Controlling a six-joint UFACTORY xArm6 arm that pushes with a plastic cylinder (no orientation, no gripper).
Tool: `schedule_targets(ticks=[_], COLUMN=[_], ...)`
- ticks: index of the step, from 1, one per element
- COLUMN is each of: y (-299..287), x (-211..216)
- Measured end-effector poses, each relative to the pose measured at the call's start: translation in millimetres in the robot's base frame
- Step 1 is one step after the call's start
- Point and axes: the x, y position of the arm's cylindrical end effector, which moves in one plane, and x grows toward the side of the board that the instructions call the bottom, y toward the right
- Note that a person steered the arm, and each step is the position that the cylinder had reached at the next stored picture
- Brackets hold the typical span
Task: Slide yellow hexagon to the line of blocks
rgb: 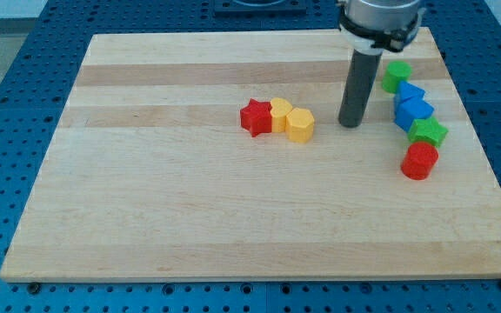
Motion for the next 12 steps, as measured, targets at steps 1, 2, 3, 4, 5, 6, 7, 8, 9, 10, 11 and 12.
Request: schedule_targets(ticks=[1, 2, 3, 4, 5, 6, 7, 8, 9, 10, 11, 12], y=[-15.3, -49.4, -64.3, -64.4, -69.6, -74.8, -77.8, -81.5, -105.6, -129.6, -145.4, -152.9], x=[-24.5, -25.5, -23.4, -21.0, 3.9, 36.2, 67.8, 96.1, 104.3, 129.4, 153.3, 168.3])
